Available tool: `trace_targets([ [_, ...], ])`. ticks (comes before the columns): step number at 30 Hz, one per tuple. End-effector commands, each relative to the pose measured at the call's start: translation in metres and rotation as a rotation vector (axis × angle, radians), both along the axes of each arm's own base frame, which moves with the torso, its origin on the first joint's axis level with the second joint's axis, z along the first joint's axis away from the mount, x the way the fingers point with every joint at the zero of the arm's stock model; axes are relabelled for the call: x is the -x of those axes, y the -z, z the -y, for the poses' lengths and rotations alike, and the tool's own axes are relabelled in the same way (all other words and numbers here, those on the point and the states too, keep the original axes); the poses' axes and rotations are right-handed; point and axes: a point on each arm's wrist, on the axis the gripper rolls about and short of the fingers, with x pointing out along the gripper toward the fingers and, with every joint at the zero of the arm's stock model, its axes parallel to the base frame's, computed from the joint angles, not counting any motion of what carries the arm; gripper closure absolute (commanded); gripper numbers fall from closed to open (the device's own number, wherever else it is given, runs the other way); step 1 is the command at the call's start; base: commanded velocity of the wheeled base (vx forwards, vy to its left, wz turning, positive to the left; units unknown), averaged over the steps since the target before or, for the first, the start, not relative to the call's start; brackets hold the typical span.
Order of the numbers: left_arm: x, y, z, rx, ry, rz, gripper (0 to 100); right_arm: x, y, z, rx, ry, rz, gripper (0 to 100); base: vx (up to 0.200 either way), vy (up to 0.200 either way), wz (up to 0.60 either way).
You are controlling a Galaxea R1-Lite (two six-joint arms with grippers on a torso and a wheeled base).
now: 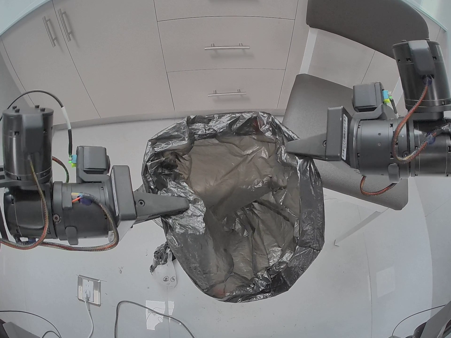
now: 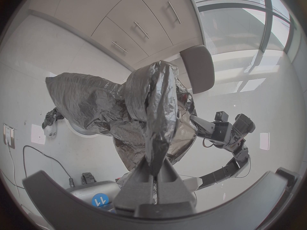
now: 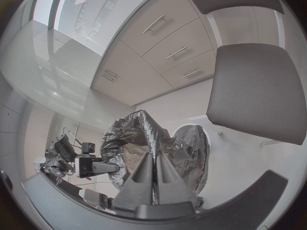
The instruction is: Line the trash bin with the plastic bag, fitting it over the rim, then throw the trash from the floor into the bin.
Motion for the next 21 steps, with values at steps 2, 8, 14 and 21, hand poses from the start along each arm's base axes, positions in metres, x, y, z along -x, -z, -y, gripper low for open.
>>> trace_targets([
  [2,-0.02,0.014,0.009,-0.018,0.002,-0.047,100,0.007,-0.003,0.006,-0.014,-0.001,-0.001,100,0.0,0.0,0.0],
  [8,-0.035,0.029,0.02,-0.039,0.006,-0.08,100,0.011,-0.002,0.01,-0.026,0.004,-0.012,100,0.0,0.0,0.0],
  [14,-0.034,0.028,0.024,-0.034,0.021,-0.075,100,0.022,-0.012,0.017,-0.054,0.001,0.014,100,0.0,0.0,0.0],
  [21,-0.029,0.027,0.026,0.009,0.046,-0.142,100,0.036,-0.017,0.016,-0.062,-0.034,0.027,100,0.0,0.0,0.0],
])
